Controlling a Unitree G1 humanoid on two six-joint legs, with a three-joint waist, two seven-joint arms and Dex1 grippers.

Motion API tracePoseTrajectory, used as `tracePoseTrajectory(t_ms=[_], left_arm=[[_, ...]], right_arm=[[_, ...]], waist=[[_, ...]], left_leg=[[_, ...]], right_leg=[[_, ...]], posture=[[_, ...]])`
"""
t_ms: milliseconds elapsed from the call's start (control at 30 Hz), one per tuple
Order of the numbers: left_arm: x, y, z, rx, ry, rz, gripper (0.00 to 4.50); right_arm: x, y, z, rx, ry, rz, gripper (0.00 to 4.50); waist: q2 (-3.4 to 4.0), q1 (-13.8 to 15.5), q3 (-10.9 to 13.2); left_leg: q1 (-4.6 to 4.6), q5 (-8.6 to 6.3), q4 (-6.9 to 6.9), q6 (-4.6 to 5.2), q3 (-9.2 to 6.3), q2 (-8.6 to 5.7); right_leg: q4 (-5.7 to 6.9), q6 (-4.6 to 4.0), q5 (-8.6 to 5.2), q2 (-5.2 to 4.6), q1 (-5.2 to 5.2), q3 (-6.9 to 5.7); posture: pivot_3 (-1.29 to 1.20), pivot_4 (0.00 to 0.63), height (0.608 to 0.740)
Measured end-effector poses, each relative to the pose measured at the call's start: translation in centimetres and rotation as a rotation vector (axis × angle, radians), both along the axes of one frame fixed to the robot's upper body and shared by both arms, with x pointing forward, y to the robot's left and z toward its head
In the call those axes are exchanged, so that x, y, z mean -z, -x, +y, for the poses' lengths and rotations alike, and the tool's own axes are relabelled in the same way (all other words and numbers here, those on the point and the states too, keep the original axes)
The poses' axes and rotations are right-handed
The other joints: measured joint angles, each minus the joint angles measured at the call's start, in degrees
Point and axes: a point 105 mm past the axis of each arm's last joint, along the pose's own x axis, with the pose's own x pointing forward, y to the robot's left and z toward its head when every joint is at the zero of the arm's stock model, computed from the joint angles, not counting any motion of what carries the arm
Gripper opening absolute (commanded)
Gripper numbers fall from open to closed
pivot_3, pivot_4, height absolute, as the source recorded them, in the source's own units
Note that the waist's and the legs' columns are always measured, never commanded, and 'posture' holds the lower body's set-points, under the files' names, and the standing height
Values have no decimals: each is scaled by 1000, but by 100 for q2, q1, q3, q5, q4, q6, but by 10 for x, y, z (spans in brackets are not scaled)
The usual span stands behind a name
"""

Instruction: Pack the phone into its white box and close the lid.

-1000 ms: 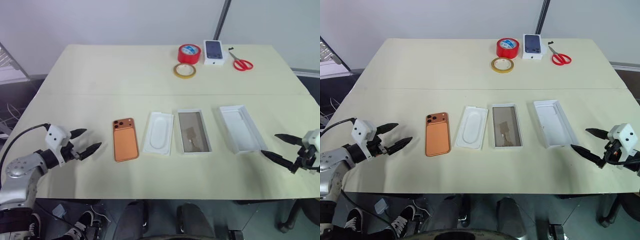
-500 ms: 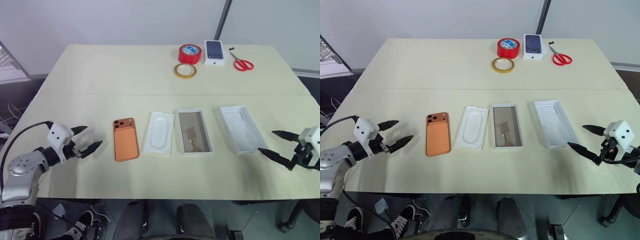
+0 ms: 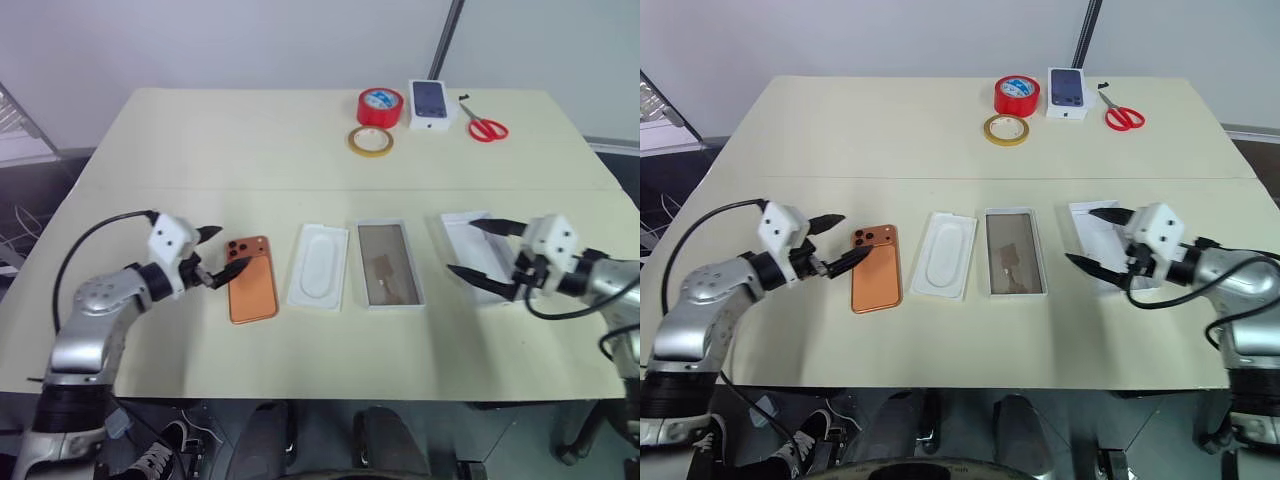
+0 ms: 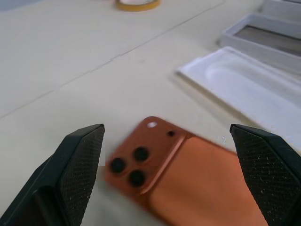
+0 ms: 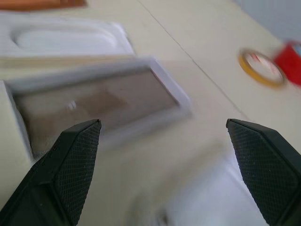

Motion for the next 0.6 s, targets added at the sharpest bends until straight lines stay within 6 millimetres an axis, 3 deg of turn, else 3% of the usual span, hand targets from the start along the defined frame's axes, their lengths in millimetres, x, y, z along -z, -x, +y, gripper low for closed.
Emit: tracePoseTrajectory(t_ms=[100, 167, 333, 600], left_arm=[[7, -4, -24, 37, 79, 148, 4500], [14, -3, -31, 33, 109, 249, 4500], [12, -4, -55, 36, 244, 424, 4500], [15, -7, -73, 16, 316, 619, 4500]], right_arm=[[-4, 2, 39, -108, -35, -14, 4451], [-3, 4, 50, -134, -47, -9, 4451], [7, 6, 55, -139, -51, 19, 4451], [13, 6, 52, -130, -50, 26, 4451]], waist=[[-4, 24, 2], [-6, 28, 3], [-12, 39, 7], [-13, 15, 7]], left_leg=[[-3, -1, 15, 2, -6, 0], [-4, -4, 21, 7, -6, -1], [-4, -3, 30, 8, -10, -3], [1, -2, 33, 6, -11, -1]], right_leg=[[6, 1, -1, 3, 7, -7], [4, 1, -1, 3, 12, -8], [6, 2, -1, 7, 18, -13], [11, 4, -1, 19, 22, -19]], posture=[[0, 150, 728], [0, 150, 728], [0, 150, 728], [0, 150, 728]])
